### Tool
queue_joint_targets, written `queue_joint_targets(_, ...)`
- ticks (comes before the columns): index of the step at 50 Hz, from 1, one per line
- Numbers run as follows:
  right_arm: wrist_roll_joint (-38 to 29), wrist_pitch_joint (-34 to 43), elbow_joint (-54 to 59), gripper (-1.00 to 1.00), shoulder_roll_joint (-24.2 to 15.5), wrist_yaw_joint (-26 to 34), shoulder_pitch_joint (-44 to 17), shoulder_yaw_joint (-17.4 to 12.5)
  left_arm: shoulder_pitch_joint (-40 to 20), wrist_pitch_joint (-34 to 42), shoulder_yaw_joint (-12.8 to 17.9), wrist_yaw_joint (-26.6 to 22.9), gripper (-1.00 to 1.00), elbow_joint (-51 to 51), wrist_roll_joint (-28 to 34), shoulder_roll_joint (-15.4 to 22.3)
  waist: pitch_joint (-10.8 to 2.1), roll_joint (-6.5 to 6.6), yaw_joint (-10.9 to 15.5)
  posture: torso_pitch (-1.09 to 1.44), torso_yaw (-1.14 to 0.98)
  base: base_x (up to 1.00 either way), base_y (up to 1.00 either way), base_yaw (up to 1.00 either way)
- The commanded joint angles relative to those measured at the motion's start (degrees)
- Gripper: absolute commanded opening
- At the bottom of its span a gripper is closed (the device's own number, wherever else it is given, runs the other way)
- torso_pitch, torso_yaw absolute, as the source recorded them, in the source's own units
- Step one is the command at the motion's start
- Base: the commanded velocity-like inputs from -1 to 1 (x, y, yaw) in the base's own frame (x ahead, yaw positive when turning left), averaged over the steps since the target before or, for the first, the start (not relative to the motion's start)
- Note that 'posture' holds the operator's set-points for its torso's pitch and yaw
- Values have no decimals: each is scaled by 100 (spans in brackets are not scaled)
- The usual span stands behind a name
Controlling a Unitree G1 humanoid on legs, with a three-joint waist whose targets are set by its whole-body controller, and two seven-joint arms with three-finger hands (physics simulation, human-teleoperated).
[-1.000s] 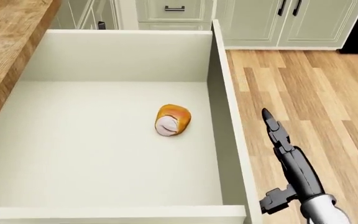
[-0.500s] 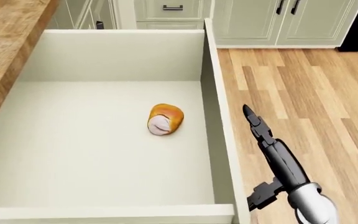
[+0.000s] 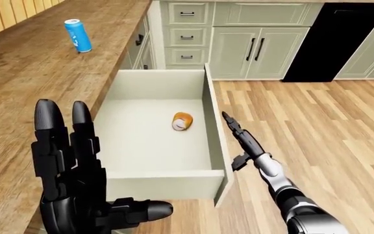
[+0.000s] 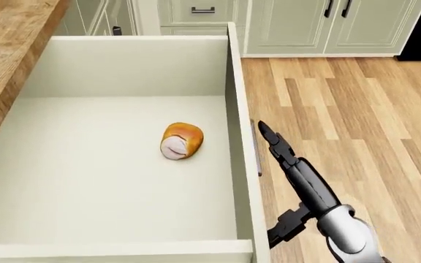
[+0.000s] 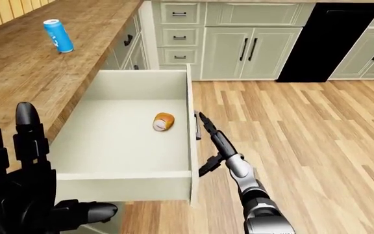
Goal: Close the right drawer.
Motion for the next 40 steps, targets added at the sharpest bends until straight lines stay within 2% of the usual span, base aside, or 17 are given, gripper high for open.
queue_joint_targets(1, 150, -259, -318, 100, 57, -21, -255, -41, -37, -117, 3, 1, 100, -198, -8, 4, -129, -8, 30, 0, 0, 0, 0, 0)
queue_joint_targets(40, -329, -268, -160, 100, 331, 135, -350, 144, -20, -95, 12, -18, 100, -250, -34, 0, -151, 2, 48, 0, 0, 0, 0, 0)
